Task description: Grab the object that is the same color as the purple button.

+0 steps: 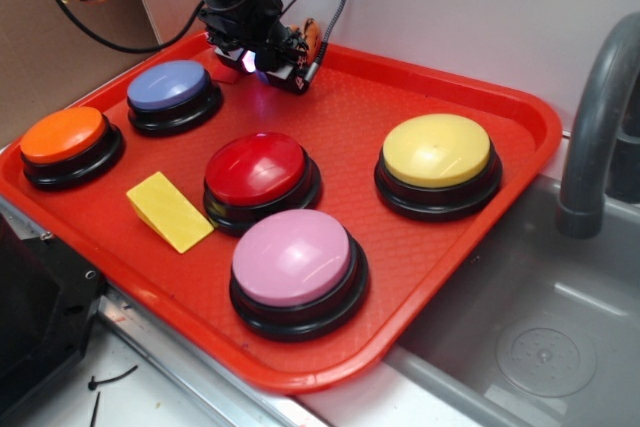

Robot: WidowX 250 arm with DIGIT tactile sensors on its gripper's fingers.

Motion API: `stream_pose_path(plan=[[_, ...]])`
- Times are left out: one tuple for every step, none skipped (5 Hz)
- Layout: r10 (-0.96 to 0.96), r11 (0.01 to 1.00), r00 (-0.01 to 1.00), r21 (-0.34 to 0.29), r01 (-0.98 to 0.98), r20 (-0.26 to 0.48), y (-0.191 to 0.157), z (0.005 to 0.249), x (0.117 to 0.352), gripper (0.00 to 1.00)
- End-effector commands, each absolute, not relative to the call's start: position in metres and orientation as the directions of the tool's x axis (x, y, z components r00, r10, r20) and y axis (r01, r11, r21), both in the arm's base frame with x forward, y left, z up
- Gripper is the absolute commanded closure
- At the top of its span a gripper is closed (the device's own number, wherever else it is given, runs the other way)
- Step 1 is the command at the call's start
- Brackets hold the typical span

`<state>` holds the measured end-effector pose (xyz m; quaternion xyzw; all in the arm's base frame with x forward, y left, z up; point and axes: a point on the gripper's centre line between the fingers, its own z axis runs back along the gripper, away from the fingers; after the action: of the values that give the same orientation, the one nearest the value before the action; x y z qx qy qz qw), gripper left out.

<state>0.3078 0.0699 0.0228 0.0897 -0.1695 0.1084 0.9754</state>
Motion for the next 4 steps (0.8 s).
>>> stream_pose_path(plan=[[0.296, 0.944, 0.917, 0.064, -0.323, 0.266, 0.064, 0.083, 0.304, 1.00], [0.301, 0.952, 0.948, 0.017, -0.304, 0.102, 0.041, 0.117, 0.301, 1.00], [0.243, 0.970, 0.970, -0.011, -0.242, 0.018, 0.023, 0.151, 0.295, 1.00], [0.238, 0.971, 0.971, 0.001, -0.238, 0.033, 0.009, 0.180, 0.286, 1.00]])
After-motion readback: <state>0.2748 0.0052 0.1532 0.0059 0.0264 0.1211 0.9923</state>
